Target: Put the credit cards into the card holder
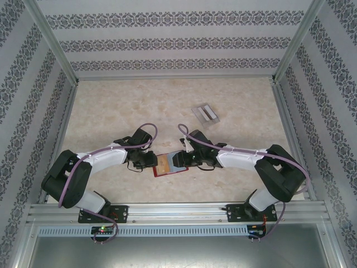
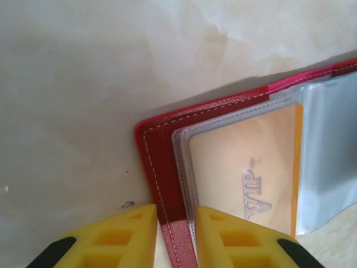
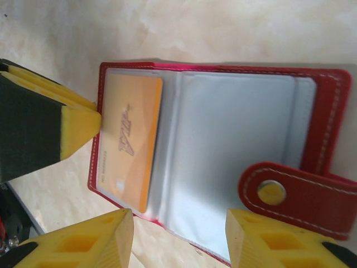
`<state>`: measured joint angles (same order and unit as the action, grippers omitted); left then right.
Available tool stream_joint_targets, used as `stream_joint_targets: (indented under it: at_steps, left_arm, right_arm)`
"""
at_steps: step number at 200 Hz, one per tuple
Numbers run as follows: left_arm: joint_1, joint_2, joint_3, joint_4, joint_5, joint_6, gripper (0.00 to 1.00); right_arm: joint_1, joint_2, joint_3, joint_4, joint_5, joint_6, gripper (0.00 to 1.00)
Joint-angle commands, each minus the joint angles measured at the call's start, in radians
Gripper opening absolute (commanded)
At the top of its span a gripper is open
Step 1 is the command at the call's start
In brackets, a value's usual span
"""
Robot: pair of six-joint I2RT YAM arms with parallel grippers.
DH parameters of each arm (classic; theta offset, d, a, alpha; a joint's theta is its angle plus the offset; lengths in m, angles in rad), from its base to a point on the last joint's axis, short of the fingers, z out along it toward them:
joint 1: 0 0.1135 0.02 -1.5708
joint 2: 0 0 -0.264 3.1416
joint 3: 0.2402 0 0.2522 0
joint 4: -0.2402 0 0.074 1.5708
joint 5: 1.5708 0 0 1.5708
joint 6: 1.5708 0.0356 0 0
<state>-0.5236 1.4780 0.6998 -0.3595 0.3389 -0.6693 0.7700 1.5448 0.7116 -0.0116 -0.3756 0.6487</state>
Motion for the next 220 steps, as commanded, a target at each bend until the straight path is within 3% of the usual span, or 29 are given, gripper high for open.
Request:
stream_joint_targets:
  at_steps: [1,83,133,220]
  left_arm:
    - [-0.004,-0.006,-0.001,0.011,0.013,-0.004,0.25]
    - [-0.004,0.003,0.006,0.009,0.019,-0.002,0.25]
    - [-0.003,-0.008,0.001,0.015,0.020,-0.003,0.25]
    - [-0.004,-0.002,0.022,-0.008,0.021,0.002,0.25]
  right_arm:
    - [0.001,-0.015,-0.039,-0.031,0.052,-0.006,0.49]
    - [0.010,0.062,-0.007,-0.020,0.025,0.003,0.49]
    - [0.011,0.076,0.029,0.000,-0.014,-0.005,0.37]
    - [0.014,0.056,0.045,-0.013,-0.020,-0.017,0.37]
